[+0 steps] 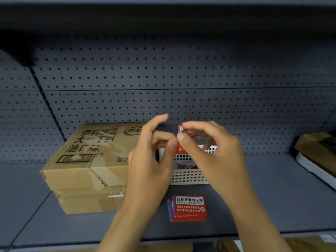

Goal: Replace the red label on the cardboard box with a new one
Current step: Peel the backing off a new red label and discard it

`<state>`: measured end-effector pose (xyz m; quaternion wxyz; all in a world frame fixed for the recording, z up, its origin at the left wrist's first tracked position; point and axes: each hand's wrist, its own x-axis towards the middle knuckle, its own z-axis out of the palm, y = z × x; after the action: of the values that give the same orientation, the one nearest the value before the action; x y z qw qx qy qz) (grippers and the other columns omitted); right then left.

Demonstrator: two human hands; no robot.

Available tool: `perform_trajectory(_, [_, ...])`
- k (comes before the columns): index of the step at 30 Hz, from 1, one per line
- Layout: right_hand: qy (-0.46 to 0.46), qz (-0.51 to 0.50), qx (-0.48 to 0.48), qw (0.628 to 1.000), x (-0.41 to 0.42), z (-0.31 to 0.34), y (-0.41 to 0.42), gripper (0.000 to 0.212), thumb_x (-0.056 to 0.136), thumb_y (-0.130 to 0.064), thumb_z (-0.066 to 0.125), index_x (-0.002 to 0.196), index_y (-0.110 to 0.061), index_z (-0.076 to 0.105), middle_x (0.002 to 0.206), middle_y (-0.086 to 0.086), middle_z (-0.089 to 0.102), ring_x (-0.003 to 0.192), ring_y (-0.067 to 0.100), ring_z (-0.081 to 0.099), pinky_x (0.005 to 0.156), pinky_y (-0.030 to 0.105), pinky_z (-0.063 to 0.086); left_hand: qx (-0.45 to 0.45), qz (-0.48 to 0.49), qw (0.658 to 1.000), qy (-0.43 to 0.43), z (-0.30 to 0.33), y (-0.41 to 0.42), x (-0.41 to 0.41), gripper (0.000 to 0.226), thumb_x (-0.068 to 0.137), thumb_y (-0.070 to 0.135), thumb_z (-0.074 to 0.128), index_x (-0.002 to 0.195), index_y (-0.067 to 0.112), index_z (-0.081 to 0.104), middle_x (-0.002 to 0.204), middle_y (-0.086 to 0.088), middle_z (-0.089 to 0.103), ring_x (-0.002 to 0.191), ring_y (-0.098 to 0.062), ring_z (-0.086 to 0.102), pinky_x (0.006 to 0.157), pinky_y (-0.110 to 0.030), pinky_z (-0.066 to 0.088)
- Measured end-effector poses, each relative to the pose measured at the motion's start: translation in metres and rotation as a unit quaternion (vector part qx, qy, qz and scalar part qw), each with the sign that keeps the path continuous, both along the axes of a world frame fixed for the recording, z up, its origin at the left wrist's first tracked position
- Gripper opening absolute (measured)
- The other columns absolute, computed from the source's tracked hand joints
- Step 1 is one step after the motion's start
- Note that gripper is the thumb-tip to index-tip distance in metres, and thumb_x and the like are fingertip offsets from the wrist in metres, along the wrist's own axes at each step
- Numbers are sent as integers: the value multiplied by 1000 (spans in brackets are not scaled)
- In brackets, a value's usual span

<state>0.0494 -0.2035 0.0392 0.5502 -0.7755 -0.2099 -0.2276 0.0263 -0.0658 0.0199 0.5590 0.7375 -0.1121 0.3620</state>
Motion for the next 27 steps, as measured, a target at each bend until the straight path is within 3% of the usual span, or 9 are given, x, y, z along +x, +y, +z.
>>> perform_trajectory(3, [27, 46, 49, 997, -2, -1, 4, 18, 90, -24, 75, 103, -36, 78, 99, -12, 77, 96, 9, 72, 85, 24, 56, -35, -40, 999, 3, 1, 0, 0, 49, 97, 7, 63, 133, 38, 51, 91, 12, 75, 93, -10, 74, 87, -24, 54])
perform_trajectory(6, [25, 82, 80, 993, -3, -3, 6, 22, 93, -16, 72, 104, -35, 78, 100, -10, 77, 95, 11, 73, 83, 19, 57, -106, -96, 989, 32, 3, -1, 0, 40, 98, 7, 59, 133, 26, 57, 92, 6, 77, 95, -10, 74, 90, -21, 52])
perform_trajectory(10, [-24, 68, 73, 995, -1, -4, 7, 26, 94, -12, 71, 105, -34, 78, 101, -15, 77, 97, 11, 73, 82, 14, 53, -232, -158, 956, 85, 10, 2, 0, 15, 94, 23, 64, 107, 19, 72, 89, -5, 80, 95, -17, 76, 90, -29, 58])
perform_trajectory(13, [-76, 45, 41, 995, 0, -6, 7, 27, 93, -7, 73, 108, -29, 79, 98, -15, 77, 95, 10, 73, 81, 14, 53, -276, -173, 938, 118, 14, 5, 1, 20, 75, 35, 74, 84, 18, 79, 82, -5, 80, 85, -12, 77, 83, -24, 59])
perform_trajectory(18, [-104, 39, 14, 994, 2, -8, 7, 23, 92, -6, 74, 109, -20, 81, 102, -12, 76, 97, 11, 73, 82, 15, 54, -275, -161, 940, 125, 14, 10, 4, 23, 66, 37, 73, 76, 17, 80, 77, -4, 80, 75, -10, 76, 78, -21, 60])
perform_trajectory(22, [-123, 32, 9, 992, 4, -9, 6, 20, 90, -6, 77, 105, -19, 83, 100, -12, 77, 97, 10, 74, 83, 18, 55, -271, -152, 942, 125, 13, 10, 6, 19, 72, 27, 70, 85, 12, 75, 72, -2, 79, 69, -8, 75, 72, -19, 59])
perform_trajectory(27, [-110, 30, 39, 993, 6, -9, 5, 22, 88, -6, 79, 103, -22, 80, 96, -12, 79, 91, 14, 75, 81, 24, 59, -259, -159, 941, 145, 15, 6, 9, 26, 73, 29, 69, 89, 9, 76, 74, -2, 78, 71, -7, 74, 73, -19, 59])
